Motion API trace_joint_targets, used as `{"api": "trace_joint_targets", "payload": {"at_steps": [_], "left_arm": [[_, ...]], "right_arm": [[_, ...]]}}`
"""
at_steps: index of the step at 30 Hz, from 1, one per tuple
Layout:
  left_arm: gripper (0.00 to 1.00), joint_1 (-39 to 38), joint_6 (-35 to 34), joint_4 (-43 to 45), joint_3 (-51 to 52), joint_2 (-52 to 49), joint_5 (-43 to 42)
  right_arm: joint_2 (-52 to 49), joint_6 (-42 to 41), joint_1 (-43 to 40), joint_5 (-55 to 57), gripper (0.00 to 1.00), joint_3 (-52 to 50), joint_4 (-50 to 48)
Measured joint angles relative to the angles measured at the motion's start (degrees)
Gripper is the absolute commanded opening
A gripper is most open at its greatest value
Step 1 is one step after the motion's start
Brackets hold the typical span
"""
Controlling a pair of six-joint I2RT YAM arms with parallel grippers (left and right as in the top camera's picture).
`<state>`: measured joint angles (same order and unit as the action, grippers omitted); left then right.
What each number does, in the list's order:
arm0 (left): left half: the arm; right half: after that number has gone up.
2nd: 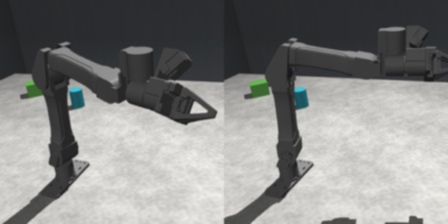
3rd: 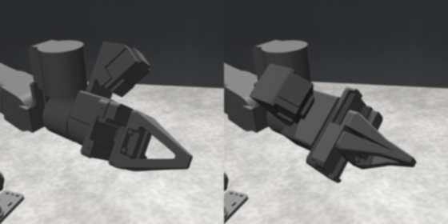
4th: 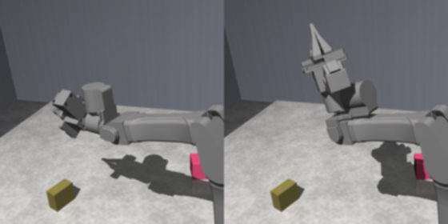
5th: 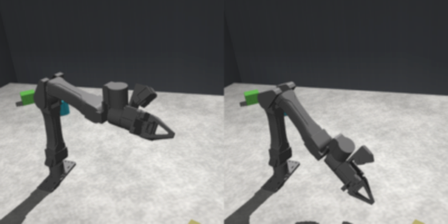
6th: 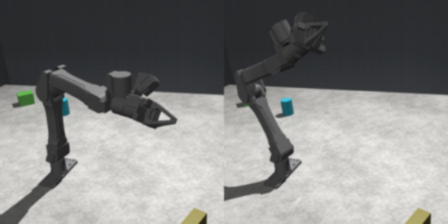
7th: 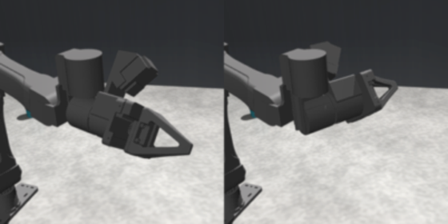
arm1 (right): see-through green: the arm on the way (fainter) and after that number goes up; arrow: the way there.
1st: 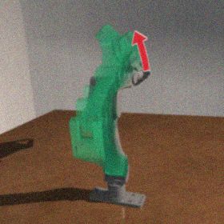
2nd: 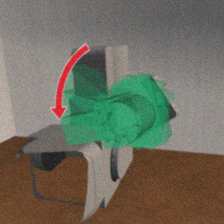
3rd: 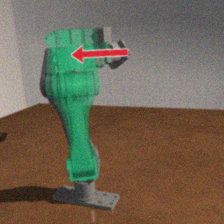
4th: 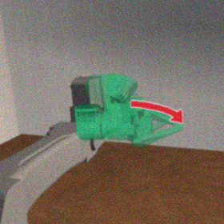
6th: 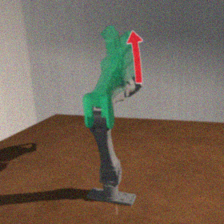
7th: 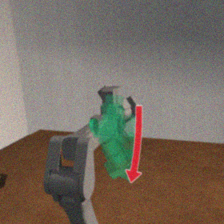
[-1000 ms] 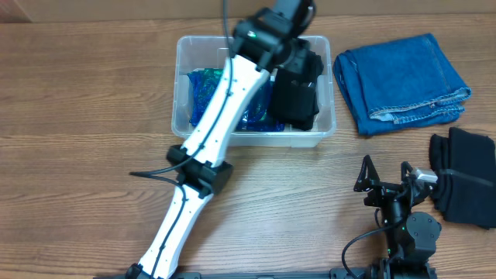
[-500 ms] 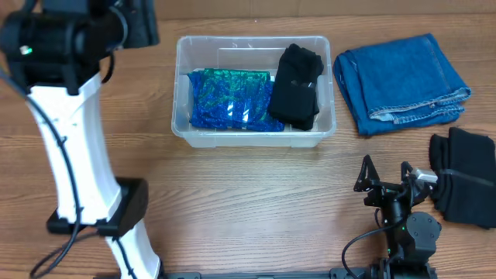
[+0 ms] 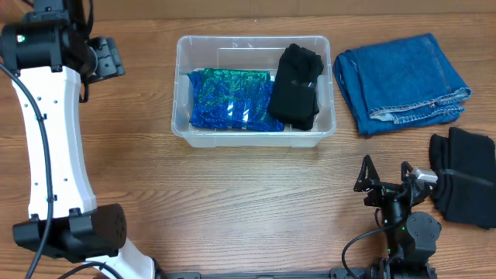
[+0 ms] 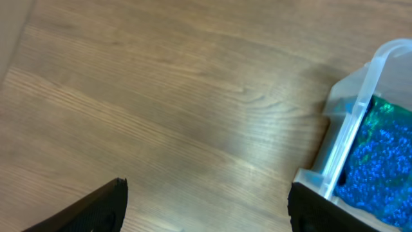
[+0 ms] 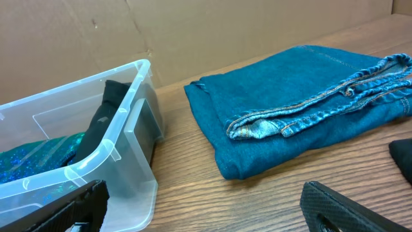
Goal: Pack container
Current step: 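Release the cloth and raise the left arm away to the side, then reach the right gripper to the black cloth beside the jeans and grasp it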
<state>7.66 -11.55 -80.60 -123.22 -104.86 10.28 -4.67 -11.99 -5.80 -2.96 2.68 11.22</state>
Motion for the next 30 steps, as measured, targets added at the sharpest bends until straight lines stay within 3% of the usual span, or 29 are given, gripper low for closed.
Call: {"api": "trace_joint_targets", "payload": {"at_steps": [4,6,9,30], "left_arm": [[0.84,7.19,4.79,5.11,4.22,0.0,-6.93],[1.0,10.84,5.99,6.12,4.76,0.0,-9.33],[1.0,13.75,7.1,6.49,5.14,0.0,-10.95],[1.0,13.7,7.3,6.49,5.51,0.0,-15.28]], "right_arm": [[0.0,0.02,0.0,0.02,1.0,0.02,-0.07],[0.0,0.02,0.02,0.02,1.0,0.0,-0.04],[0.0,0.0,0.02,0.02,1.0,0.0,-0.02],[0.0,-0.02,0.02,0.26,1.0,0.0,-1.38]]}}
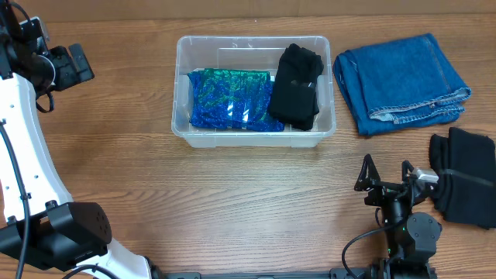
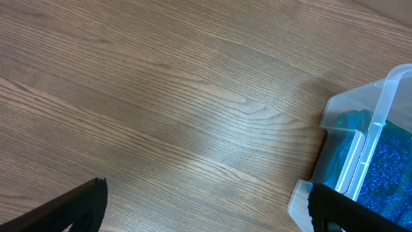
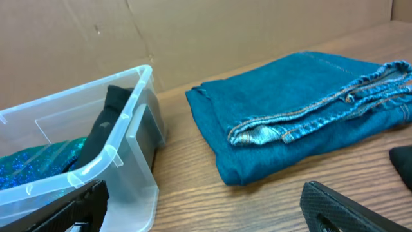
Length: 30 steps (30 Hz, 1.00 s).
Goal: Pack container
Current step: 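Reach the right gripper to the black cloth beside the jeans and grasp it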
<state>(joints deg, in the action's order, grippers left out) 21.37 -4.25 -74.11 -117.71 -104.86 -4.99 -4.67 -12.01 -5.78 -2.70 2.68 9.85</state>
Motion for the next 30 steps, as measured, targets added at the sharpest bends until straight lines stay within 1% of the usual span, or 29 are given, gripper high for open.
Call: {"api": "trace_joint_targets", "payload": {"at_steps": [3,6,8,10,12,13,14,15,17,19,22,24,27,30], "left_arm": [[1.0,0.0,0.0,0.02,0.0,0.0,0.0],[1.0,0.0,0.0,0.0,0.0,0.0,0.0],[1.0,0.0,0.0,0.0,0.0,0.0,-0.02],[1.0,0.0,0.0,0.02,0.0,0.0,-0.09],[1.0,0.0,0.0,-0.02,0.04,0.0,-0.37],[1.0,0.0,0.0,0.04,0.04,0.0,-0.37],[1.0,0.0,0.0,0.0,0.07,0.0,-0.42],[1.0,0.0,0.0,0.04,0.07,0.0,-0.44],[1.0,0.0,0.0,0.07,0.13,0.0,-0.39],[1.0,0.0,0.0,0.09,0.15,0.0,-0.42],[1.0,0.0,0.0,0.0,0.15,0.0,-0.42],[1.0,0.0,0.0,0.0,0.15,0.0,-0.42],[1.0,0.0,0.0,0.0,0.15,0.0,-0.42],[1.0,0.0,0.0,0.02,0.15,0.0,-0.42]], "right_arm": [[0.0,0.02,0.0,-1.64,1.0,0.0,-2.16],[-0.72,0.02,-0.02,-2.27,1.0,2.93,2.36],[-3.58,-0.02,0.0,-2.49,1.0,7.48,5.49],[-9.86,0.0,0.0,-2.71,1.0,15.17,8.72],[-19.87,0.0,-0.02,-2.89,1.0,26.12,13.22],[-22.84,-0.02,0.0,-2.89,1.0,29.38,16.11],[-28.68,0.02,0.02,-2.93,1.0,35.34,18.12],[-33.2,-0.04,0.09,-3.08,1.0,40.65,23.71],[-43.56,0.04,0.15,-3.54,1.0,50.88,26.71],[-50.27,0.02,0.15,-4.94,1.0,56.13,27.17],[-57.35,0.02,0.15,-5.73,1.0,57.33,26.86],[-61.83,-1.66,0.17,-6.12,1.0,57.33,26.38],[-66.97,-7.52,0.15,-6.67,1.0,57.4,26.01],[-71.34,-15.45,-1.27,-7.52,1.0,61.05,29.99]]}}
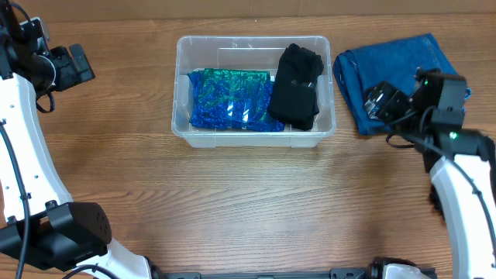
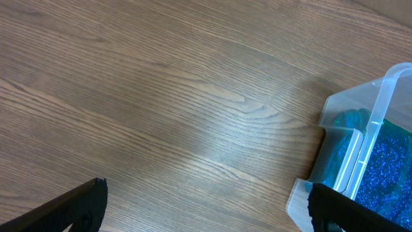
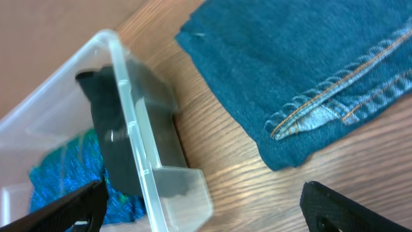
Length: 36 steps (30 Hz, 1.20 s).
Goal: Pack container
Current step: 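Reach the right gripper to the black cloth beside the jeans and grasp it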
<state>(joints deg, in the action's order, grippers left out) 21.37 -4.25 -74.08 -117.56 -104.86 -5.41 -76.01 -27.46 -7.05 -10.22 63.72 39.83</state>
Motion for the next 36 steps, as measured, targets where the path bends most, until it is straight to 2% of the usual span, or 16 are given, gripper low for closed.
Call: {"api": "trace_joint_targets", "payload": {"at_steps": [4,13,28,32,36], "left_arm": [[1.0,0.0,0.0,-0.04,0.0,0.0,0.02],[1.0,0.0,0.0,-0.02,0.0,0.0,0.0],[1.0,0.0,0.0,-0.02,0.0,0.0,0.0],[1.0,0.0,0.0,-0.04,0.0,0.0,0.0],[1.0,0.0,0.0,-0.02,0.0,0.0,0.0]], "right_arm": [[-8.24,-6.43,-7.08,-3.82,1.0,7.87,3.26],[-22.6,-10.47,-13.33,-6.19,1.0,8.66,4.57],[-30.03,-11.54,-13.49,-2.67,1.0,8.66,-0.39],[-30.34,-10.88,-13.49,-2.01,1.0,8.66,1.03],[-30.08,-6.25,-13.66,0.07,1.0,9.14,6.23]]}}
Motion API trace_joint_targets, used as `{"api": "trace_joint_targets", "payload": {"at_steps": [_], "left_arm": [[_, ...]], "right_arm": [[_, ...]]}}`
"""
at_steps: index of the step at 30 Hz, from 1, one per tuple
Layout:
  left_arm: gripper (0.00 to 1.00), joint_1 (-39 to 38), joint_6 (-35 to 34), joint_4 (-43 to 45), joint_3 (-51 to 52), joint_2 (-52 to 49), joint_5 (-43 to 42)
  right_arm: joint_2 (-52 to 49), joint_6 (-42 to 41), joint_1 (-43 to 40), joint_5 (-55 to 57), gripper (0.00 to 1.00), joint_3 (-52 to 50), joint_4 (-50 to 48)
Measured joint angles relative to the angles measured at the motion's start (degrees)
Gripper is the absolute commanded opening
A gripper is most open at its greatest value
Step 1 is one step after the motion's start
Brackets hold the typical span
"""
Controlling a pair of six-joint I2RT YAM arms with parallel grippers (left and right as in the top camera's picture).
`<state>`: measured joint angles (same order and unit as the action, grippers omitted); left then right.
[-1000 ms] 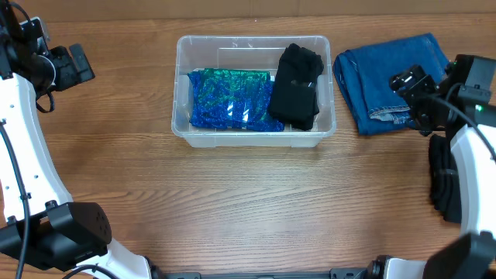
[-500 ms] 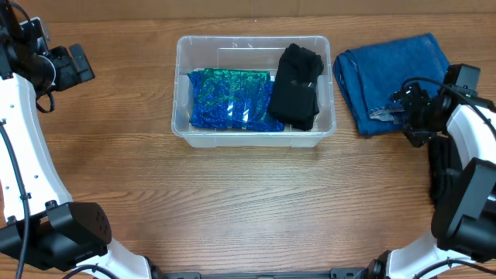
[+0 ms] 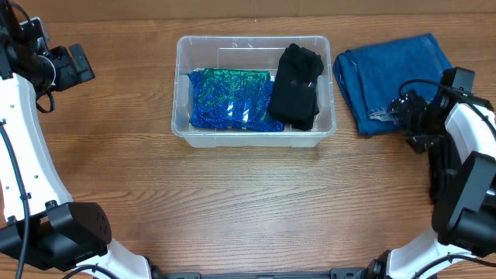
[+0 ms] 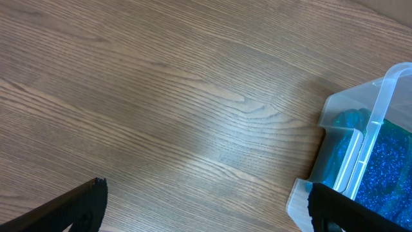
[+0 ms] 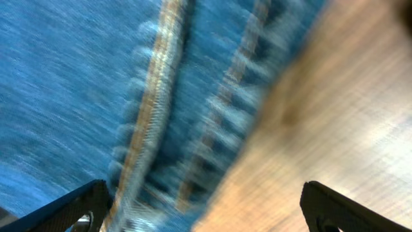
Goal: Pack container
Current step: 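Reach the right gripper to the black cloth beside the jeans and grasp it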
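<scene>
The clear plastic container (image 3: 254,132) stands at the back middle, holding a blue-green sequined cloth (image 3: 230,99) and a black garment (image 3: 296,76). Folded blue jeans (image 3: 387,71) lie on the table to its right. My right gripper (image 3: 406,122) is open and low over the jeans' near hem; the right wrist view shows the blurred stitched hem of the jeans (image 5: 154,103) very close, between the spread fingers of the right gripper (image 5: 206,207). My left gripper (image 3: 76,67) is open at the far left, over bare wood, with the container's corner (image 4: 360,161) beside it.
The wooden table (image 3: 232,201) runs under everything. My right arm (image 3: 465,178) stretches along the right edge and covers the spot beside the jeans. The left arm's white link (image 3: 39,155) rises along the left side.
My right gripper has gone from the jeans' left part beside the container to the jeans' near hem, much closer to the cloth. The left gripper has stayed put.
At first my left gripper was just left of the container and the right arm sat folded at the front edge near a black cloth pile. The left gripper then stood at the far left. Later the right gripper was above the jeans, and now it is low at their hem.
</scene>
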<state>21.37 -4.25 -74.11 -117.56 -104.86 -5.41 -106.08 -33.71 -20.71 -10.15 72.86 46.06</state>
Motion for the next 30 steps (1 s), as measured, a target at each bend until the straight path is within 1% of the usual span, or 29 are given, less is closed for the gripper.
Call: {"api": "trace_joint_targets", "payload": {"at_steps": [4,7,8,11,15,16,19,22,25,30], "left_arm": [[1.0,0.0,0.0,0.0,0.0,0.0,0.0],[1.0,0.0,0.0,0.0,0.0,0.0,0.0],[1.0,0.0,0.0,0.0,0.0,0.0,0.0],[1.0,0.0,0.0,0.0,0.0,0.0,0.0],[1.0,0.0,0.0,0.0,0.0,0.0,0.0],[1.0,0.0,0.0,0.0,0.0,0.0,0.0],[1.0,0.0,0.0,0.0,0.0,0.0,0.0],[1.0,0.0,0.0,0.0,0.0,0.0,0.0],[1.0,0.0,0.0,0.0,0.0,0.0,0.0],[1.0,0.0,0.0,0.0,0.0,0.0,0.0]], "right_arm": [[5.14,6.64,-2.21,9.77,1.0,3.28,10.6],[8.55,8.57,-3.58,18.64,1.0,4.92,16.31],[9.07,9.9,-4.04,21.94,1.0,4.94,17.53],[8.72,15.1,-4.35,26.38,1.0,4.72,17.75],[7.41,21.18,-4.35,29.09,1.0,4.5,17.59],[7.13,23.63,-4.35,29.73,1.0,4.33,16.26],[7.1,29.05,-4.35,29.81,1.0,4.33,14.82],[7.02,32.41,-4.37,28.81,1.0,4.33,14.38],[5.66,34.21,-4.37,27.52,1.0,4.09,14.36],[1.49,35.26,-4.39,26.12,1.0,0.48,12.0]]}}
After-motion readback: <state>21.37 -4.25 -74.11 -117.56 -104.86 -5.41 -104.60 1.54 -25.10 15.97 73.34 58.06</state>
